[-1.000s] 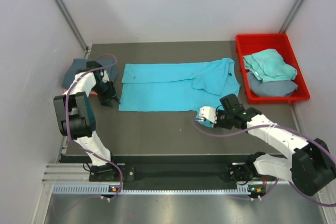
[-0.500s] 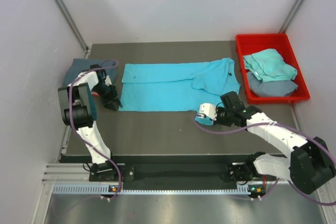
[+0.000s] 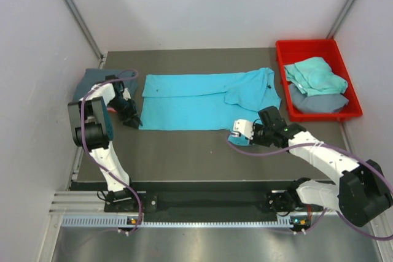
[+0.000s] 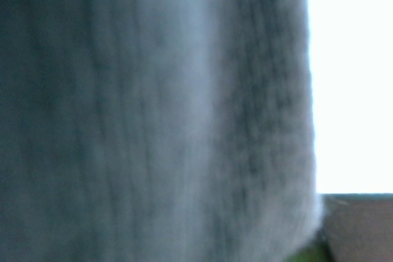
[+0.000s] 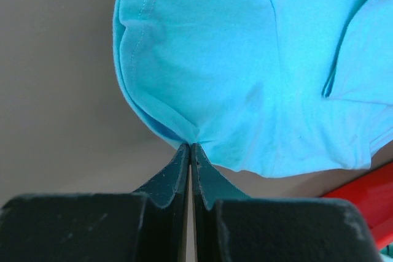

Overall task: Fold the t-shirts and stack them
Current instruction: Fold the tshirt

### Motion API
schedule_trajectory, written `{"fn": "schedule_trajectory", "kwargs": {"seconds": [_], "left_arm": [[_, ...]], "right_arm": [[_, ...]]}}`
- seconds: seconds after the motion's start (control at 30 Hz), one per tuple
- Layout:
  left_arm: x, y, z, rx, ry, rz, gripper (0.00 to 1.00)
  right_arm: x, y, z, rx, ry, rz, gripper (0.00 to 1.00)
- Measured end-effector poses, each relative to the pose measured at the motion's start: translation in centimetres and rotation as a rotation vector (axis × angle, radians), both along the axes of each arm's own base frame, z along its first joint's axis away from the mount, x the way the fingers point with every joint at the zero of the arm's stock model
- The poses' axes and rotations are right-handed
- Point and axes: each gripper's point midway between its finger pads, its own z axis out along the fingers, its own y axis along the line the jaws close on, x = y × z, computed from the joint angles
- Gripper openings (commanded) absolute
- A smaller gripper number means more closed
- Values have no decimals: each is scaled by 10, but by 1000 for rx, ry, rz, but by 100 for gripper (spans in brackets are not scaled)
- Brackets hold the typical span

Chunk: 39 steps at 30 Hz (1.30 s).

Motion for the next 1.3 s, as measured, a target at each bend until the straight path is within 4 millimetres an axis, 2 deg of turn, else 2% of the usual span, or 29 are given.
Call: {"fn": "schedule_trajectory", "kwargs": {"seconds": [0.4, 0.6, 0.73, 1.03, 1.17, 1.3], "left_arm": [[-9, -7, -5, -34, 23, -2, 0], [-9, -7, -2, -39, 15, -7, 0], [-4, -9, 9, -49, -11, -21, 0], [41, -8, 53, -55, -172, -71, 0], [66, -10, 74, -52, -254, -102, 0], [92, -15, 85, -59, -305, -145, 0]], "right_arm": [[6, -5, 2, 7, -15, -29, 0], [13, -17, 8, 23, -29, -94, 0], [27, -25, 25, 57, -63, -164, 0], [69, -24, 84, 139, -200, -229, 0], [84, -19, 95, 146, -218, -230, 0], [104, -16, 107, 147, -236, -239, 0]]}}
